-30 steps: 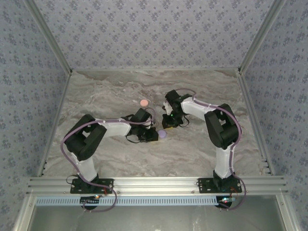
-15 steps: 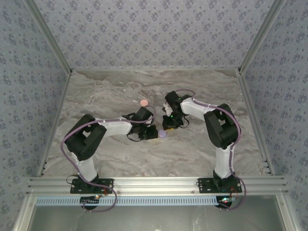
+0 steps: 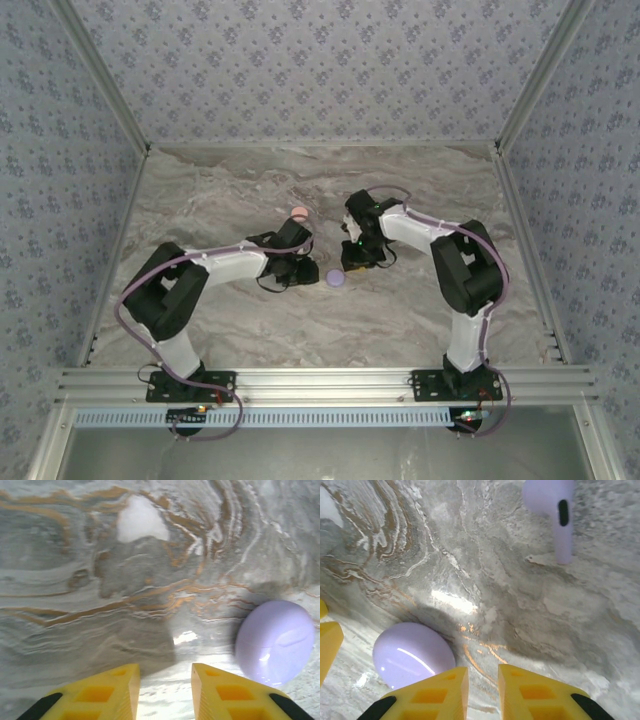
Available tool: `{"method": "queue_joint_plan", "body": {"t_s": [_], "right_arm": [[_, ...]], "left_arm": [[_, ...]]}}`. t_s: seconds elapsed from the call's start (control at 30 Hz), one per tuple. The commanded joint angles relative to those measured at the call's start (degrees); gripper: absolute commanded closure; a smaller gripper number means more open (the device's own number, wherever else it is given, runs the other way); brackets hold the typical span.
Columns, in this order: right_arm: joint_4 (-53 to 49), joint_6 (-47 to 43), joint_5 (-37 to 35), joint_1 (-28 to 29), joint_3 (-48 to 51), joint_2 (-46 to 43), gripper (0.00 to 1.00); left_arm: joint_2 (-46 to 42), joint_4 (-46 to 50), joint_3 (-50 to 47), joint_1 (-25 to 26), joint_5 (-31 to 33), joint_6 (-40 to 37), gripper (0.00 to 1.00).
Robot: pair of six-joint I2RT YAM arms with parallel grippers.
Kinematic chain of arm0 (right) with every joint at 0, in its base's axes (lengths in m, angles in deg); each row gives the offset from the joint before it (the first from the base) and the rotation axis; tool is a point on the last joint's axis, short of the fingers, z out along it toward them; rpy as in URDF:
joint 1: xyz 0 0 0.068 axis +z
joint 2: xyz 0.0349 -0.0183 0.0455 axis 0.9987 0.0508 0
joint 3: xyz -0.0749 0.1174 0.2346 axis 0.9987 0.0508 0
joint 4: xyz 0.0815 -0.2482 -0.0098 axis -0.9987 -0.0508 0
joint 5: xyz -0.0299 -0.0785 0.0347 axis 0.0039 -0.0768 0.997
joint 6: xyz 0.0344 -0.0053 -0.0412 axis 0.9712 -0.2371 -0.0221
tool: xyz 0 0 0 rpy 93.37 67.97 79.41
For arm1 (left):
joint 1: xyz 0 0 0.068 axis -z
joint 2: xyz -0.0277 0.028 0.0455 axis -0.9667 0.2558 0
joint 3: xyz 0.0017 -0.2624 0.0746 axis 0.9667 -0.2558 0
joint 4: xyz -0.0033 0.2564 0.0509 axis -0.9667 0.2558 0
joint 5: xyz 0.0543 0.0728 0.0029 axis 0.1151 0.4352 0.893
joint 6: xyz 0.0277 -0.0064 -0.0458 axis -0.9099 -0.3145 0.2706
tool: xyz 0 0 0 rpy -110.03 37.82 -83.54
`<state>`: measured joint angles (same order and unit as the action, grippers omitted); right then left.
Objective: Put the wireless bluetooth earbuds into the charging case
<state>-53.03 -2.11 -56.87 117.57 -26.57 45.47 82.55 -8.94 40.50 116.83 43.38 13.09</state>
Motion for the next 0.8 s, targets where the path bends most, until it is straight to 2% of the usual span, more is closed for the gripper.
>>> {"method": "queue_joint_plan", "body": {"t_s": [0.0, 0.17, 0.3, 0.47, 0.77], "right_arm": [[0.77, 1.68, 1.04, -1.49, 2.14, -3.88, 0.73], [6.69, 3.98, 8.87, -3.47, 7.60, -6.48, 0.65], [11.37, 6.01, 12.85, -3.61, 10.01, -6.38, 0.64], [13.76, 6.94, 14.97, -3.67, 11.35, -5.84, 0.66], [14.46, 6.55, 17.34, -3.67, 10.93, -3.97, 0.71]], "left_arm": [[-3.76, 1.24, -1.64, -0.57, 0.82, -0.92, 0.64], [-7.22, -13.80, -8.50, -1.91, -8.24, 2.45, 0.51], [-6.25, -22.84, -11.81, -3.30, -14.14, 6.15, 0.50], [-3.04, -27.00, -11.98, -3.33, -18.61, 7.53, 0.50], [0.07, -27.19, -10.60, -3.20, -19.99, 7.77, 0.51]]}}
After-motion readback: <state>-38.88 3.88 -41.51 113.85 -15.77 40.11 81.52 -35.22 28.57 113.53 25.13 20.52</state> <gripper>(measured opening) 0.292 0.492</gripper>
